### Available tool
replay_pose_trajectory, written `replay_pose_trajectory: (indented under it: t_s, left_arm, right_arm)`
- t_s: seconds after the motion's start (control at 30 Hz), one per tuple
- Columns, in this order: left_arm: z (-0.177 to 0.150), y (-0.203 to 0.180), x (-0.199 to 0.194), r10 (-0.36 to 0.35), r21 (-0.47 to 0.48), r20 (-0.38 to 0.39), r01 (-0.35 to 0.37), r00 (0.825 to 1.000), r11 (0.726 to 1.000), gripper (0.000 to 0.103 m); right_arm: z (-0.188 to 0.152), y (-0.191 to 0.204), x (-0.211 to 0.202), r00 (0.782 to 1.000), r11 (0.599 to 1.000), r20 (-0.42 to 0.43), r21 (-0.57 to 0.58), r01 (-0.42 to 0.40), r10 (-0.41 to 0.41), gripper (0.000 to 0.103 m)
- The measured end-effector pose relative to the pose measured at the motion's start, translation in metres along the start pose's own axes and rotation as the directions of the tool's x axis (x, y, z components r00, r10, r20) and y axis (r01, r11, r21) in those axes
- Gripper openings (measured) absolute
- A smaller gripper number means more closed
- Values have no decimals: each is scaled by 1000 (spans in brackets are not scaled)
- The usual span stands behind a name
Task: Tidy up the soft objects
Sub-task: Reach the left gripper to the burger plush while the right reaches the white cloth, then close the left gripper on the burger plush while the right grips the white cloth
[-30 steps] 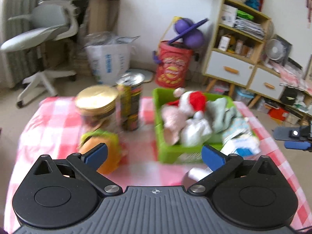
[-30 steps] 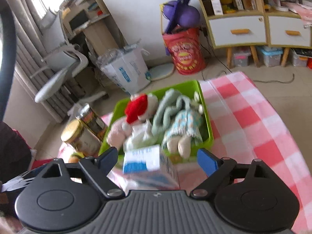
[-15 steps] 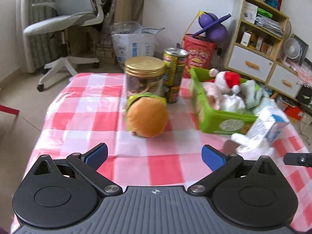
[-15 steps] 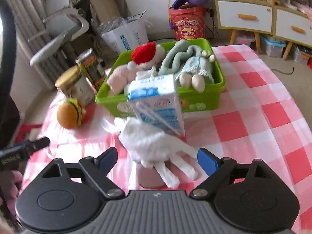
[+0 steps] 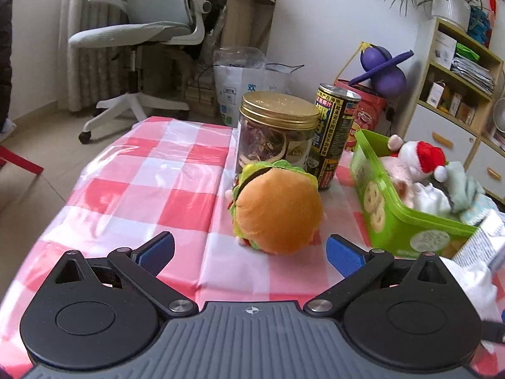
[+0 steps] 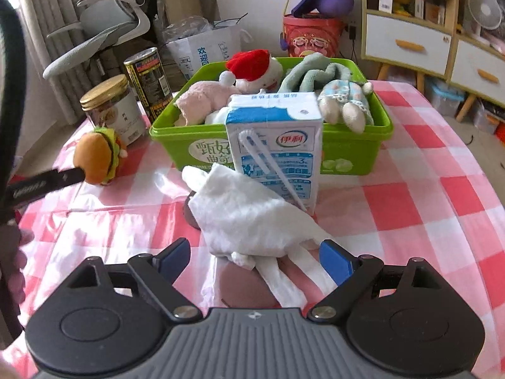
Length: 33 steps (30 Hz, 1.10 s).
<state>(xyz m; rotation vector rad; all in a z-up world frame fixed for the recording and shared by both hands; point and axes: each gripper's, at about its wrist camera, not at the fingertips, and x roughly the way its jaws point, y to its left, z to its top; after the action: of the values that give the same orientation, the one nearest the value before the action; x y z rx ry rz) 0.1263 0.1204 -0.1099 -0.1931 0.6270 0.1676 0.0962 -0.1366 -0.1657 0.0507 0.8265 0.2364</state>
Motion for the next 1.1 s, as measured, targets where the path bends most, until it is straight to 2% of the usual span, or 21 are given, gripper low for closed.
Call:
replay_pose_trajectory:
  t_s: [0.2,0.4,0.57,0.67,0.83,1.0,1.1]
  left_arm:
    - [-3,-3,25,51,-3,19,-51,999,999,98]
    - [-1,-11,37,34,8,17,-34,999,999,97]
    - [-1,-19,36,5,3,25,-6,1000,1000,92]
    - [1,-22,37,-13,-3,26,13,1000,1000,79]
    - [6,-24,37,-11,-36,11,12,1000,999,64]
    - [11,-25,28,-9,-65,-23,8,1000,998,56]
    - [14,-20,22,-28,-105,-58,22,998,994,54]
  right_arm:
    - [-9,8,15,1000,997,14,-74,8,-7,62]
    - [-14,14,18,999,982,37,-184,29,-22,62]
    - [-14,16,17,998,977,45,-209,42,-34,56]
    - [-12,14,15,998,978,51,-204,42,-33,47]
    - [-9,9,16,999,980,45,-195,28,-20,23]
    - [-9,9,11,999,975,49,-220,20,-9,1]
    - [-7,8,8,999,975,42,-223,21,-12,0]
